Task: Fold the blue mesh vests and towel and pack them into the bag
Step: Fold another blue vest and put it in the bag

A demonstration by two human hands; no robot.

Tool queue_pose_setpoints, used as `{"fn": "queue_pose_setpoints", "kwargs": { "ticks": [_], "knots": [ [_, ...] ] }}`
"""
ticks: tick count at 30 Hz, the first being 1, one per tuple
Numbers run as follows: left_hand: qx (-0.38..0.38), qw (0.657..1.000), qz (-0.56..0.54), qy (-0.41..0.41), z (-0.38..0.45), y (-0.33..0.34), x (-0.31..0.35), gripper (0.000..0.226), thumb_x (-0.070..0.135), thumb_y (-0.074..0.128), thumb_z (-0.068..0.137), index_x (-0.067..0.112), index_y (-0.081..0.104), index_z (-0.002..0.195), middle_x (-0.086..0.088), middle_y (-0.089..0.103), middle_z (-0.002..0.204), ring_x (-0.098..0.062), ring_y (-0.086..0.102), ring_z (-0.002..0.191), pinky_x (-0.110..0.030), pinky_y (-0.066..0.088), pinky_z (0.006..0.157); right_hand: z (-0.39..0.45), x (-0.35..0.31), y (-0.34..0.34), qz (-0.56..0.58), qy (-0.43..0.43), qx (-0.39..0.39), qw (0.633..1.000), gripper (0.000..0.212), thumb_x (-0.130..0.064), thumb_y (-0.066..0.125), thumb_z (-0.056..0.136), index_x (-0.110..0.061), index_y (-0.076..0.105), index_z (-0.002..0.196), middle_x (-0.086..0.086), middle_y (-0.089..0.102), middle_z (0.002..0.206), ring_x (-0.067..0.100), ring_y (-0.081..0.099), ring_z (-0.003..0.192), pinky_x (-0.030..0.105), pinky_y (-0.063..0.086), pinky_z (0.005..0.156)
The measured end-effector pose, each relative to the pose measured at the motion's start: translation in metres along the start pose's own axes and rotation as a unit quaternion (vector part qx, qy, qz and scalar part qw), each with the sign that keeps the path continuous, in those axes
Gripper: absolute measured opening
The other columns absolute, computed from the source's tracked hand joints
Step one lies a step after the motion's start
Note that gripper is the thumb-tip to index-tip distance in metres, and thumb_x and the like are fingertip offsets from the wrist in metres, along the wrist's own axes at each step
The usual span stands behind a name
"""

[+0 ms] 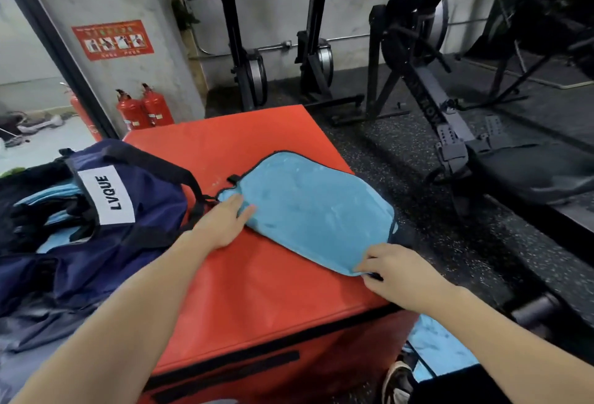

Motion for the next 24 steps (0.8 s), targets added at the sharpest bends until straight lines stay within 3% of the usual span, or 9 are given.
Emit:
{"fn": "queue_pose_setpoints", "kwargs": {
  "ticks": [2, 4, 6, 9, 14, 17, 19, 21, 24],
  "knots": [
    [0.01, 1.0, 0.027, 0.011, 0.022, -0.011, -0.005, 0.052, 0.021, 0.04, 0.106, 0.004, 0.027, 0.154, -0.016, 0.022, 0.162, -0.029, 0.023, 0.149, -0.033, 0.015, 0.119, 0.008, -0.012, 0.007, 0.0, -0.018, 0.032, 0.999, 0.03, -0.032, 0.048, 0.081, -0.028, 0.077, 0.086, -0.009, 0.061, 0.075, 0.014, 0.062, 0.07, 0.03, 0.054, 0.062],
    [0.006, 0.999, 0.043, 0.019, 0.042, -0.016, -0.019, 0.06, 0.007, 0.04, 0.102, 0.016, 0.018, 0.158, -0.012, 0.009, 0.165, -0.034, 0.025, 0.148, -0.041, 0.023, 0.118, 0.016, -0.024, 0.013, -0.001, -0.028, 0.046, 0.999, 0.026, -0.029, 0.05, 0.081, -0.026, 0.075, 0.081, -0.008, 0.059, 0.074, 0.015, 0.061, 0.069, 0.032, 0.053, 0.06],
    [-0.008, 0.998, 0.056, 0.011, 0.053, -0.014, -0.033, 0.071, 0.006, 0.04, 0.097, 0.026, 0.01, 0.158, -0.013, -0.003, 0.166, -0.042, 0.04, 0.138, -0.049, 0.037, 0.111, 0.023, -0.039, 0.016, 0.001, -0.031, 0.05, 0.998, 0.025, -0.029, 0.049, 0.081, -0.027, 0.074, 0.082, -0.008, 0.058, 0.073, 0.015, 0.061, 0.069, 0.03, 0.053, 0.057],
    [0.022, 0.995, 0.093, -0.027, 0.041, -0.016, -0.029, 0.073, 0.009, 0.039, 0.094, 0.035, 0.012, 0.157, -0.009, -0.008, 0.166, -0.042, 0.052, 0.124, -0.05, 0.045, 0.096, 0.031, -0.063, 0.019, 0.012, -0.027, 0.037, 0.999, 0.02, -0.026, 0.054, 0.078, -0.03, 0.073, 0.081, -0.008, 0.054, 0.069, 0.016, 0.06, 0.064, 0.026, 0.047, 0.047],
    [0.1, 0.987, 0.127, 0.005, -0.013, -0.015, -0.007, 0.06, 0.017, 0.044, 0.098, 0.029, 0.027, 0.155, -0.006, 0.003, 0.166, -0.036, 0.059, 0.117, -0.04, 0.05, 0.086, 0.049, -0.11, 0.025, 0.012, 0.001, -0.046, 0.999, 0.019, -0.022, 0.051, 0.09, -0.018, 0.069, 0.091, 0.001, 0.057, 0.087, 0.027, 0.06, 0.083, 0.033, 0.037, 0.061],
    [0.102, 0.982, 0.141, 0.071, -0.054, -0.005, -0.005, 0.053, 0.018, 0.044, 0.099, 0.024, 0.037, 0.151, 0.003, 0.016, 0.165, -0.026, 0.045, 0.137, -0.039, 0.052, 0.093, 0.062, -0.148, 0.031, 0.049, 0.018, -0.081, 0.995, 0.018, -0.021, 0.05, 0.091, -0.014, 0.067, 0.092, 0.006, 0.059, 0.09, 0.032, 0.058, 0.086, 0.036, 0.039, 0.066],
    [0.114, 0.989, 0.064, 0.067, -0.083, -0.003, -0.008, 0.051, 0.015, 0.047, 0.097, 0.023, 0.044, 0.148, 0.002, 0.027, 0.161, -0.023, 0.046, 0.137, -0.04, 0.047, 0.103, 0.07, -0.174, 0.036, 0.131, 0.007, -0.087, 0.987, 0.014, -0.021, 0.055, 0.089, -0.013, 0.066, 0.086, 0.007, 0.062, 0.081, 0.032, 0.059, 0.082, 0.038, 0.045, 0.068],
    [0.124, 0.991, -0.036, 0.042, -0.113, -0.002, -0.014, 0.049, 0.011, 0.052, 0.095, 0.021, 0.052, 0.142, -0.001, 0.046, 0.151, -0.02, 0.049, 0.134, -0.033, 0.039, 0.109, 0.074, -0.197, 0.038, 0.223, -0.011, -0.095, 0.97, 0.015, -0.028, 0.062, 0.091, -0.016, 0.07, 0.097, 0.005, 0.072, 0.091, 0.025, 0.065, 0.088, 0.038, 0.051, 0.079],
    [0.131, 0.982, -0.135, 0.023, -0.155, 0.001, -0.027, 0.037, 0.013, 0.057, 0.093, 0.022, 0.065, 0.129, -0.001, 0.072, 0.113, -0.018, 0.065, 0.106, -0.031, 0.047, 0.099, 0.065, -0.21, 0.035, 0.275, -0.019, -0.105, 0.956, 0.034, -0.045, 0.065, 0.091, -0.022, 0.069, 0.114, -0.001, 0.073, 0.108, 0.013, 0.067, 0.099, 0.031, 0.051, 0.091]
  ]
}}
Point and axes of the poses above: each hand's wrist, its own z-axis towards the middle knuckle, its own y-axis out of the palm, x = y × z, the point moved 2 cm from there along z, towards the middle knuckle
